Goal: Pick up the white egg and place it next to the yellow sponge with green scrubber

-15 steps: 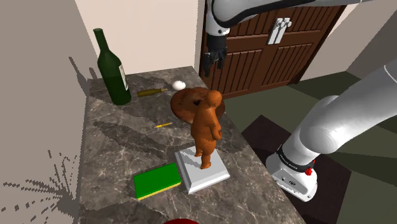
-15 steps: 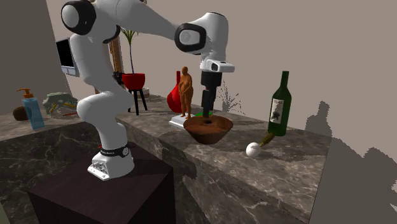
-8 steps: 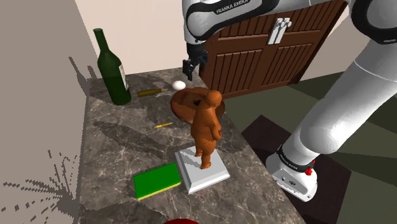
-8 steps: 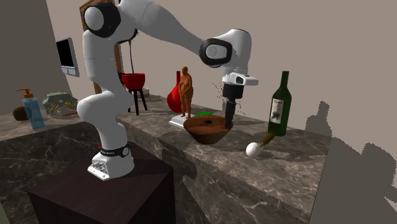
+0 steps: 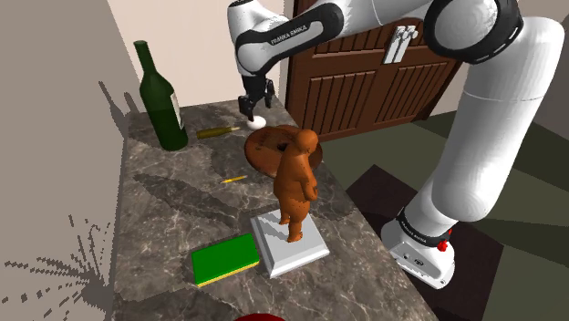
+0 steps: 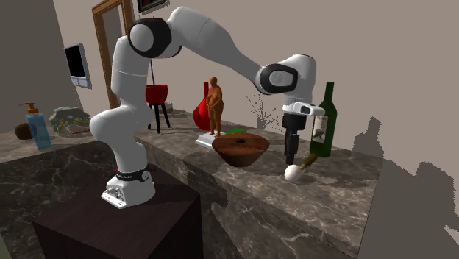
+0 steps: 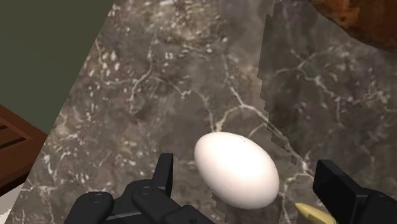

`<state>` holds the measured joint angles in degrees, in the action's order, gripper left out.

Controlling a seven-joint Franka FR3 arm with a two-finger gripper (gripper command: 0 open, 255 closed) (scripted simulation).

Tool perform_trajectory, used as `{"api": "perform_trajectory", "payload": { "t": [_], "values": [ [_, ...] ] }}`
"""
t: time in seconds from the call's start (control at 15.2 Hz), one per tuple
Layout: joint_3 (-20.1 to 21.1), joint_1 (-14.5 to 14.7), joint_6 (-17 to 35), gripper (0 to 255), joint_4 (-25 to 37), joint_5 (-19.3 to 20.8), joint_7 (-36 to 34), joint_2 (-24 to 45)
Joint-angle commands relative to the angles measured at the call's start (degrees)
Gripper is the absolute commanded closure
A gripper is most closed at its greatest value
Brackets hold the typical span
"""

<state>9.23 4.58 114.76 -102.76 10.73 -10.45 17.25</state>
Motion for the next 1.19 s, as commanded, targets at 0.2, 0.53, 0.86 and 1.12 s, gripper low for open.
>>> {"api": "perform_trajectory", "payload": {
  "t": [0.2, 0.53, 0.86, 1.12],
  "values": [
    [-0.41, 1.01, 0.49, 0, 5.04, 2.02, -1.1, 5.87],
    [-0.75, 0.77, 4.18, 0, 2.81, 2.58, -1.48, 7.33],
    [-0.75, 0.77, 4.18, 0, 2.81, 2.58, -1.48, 7.33],
    [-0.75, 0.77, 4.17, 255, 2.81, 2.58, -1.48, 7.33]
  ]
}}
